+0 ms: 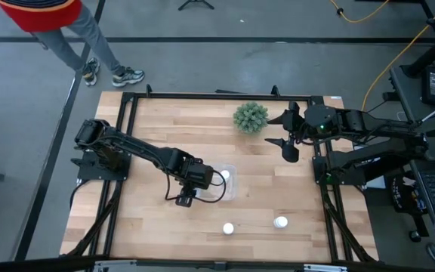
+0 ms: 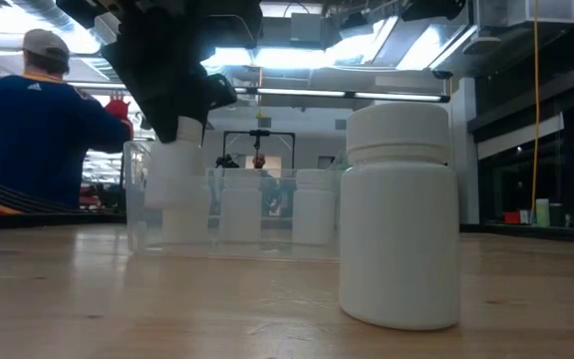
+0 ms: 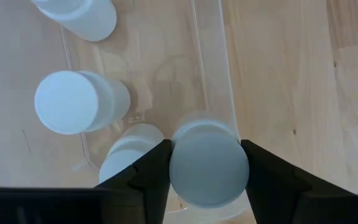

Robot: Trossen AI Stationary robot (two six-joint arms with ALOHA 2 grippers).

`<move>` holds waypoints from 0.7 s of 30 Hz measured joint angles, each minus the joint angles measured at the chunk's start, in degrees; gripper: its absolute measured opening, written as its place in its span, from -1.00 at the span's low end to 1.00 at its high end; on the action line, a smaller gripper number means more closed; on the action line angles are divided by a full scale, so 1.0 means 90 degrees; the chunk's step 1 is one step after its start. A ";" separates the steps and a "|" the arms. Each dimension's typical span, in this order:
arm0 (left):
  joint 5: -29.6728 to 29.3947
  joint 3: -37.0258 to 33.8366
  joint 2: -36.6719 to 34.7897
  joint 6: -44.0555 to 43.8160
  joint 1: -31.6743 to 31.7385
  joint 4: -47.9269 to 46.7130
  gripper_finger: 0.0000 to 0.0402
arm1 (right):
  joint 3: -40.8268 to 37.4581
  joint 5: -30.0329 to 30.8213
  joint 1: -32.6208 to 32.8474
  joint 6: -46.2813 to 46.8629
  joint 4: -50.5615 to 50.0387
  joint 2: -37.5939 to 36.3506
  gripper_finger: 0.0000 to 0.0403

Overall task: Pick and place pill bottles into a basket
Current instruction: Put the white medicine bottle into the transparent bin

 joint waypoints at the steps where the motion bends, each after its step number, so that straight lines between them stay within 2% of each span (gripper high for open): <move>1: 0.0000 0.0000 0.0000 0.0002 0.0000 0.0000 -0.15 | 0.0000 0.0000 0.0000 0.0000 0.0000 0.0000 0.43; 21: 0.0089 0.0000 0.0012 -0.0168 0.0000 -0.0002 -0.12 | 0.0000 -0.0002 0.0002 -0.0017 0.0000 0.0000 0.43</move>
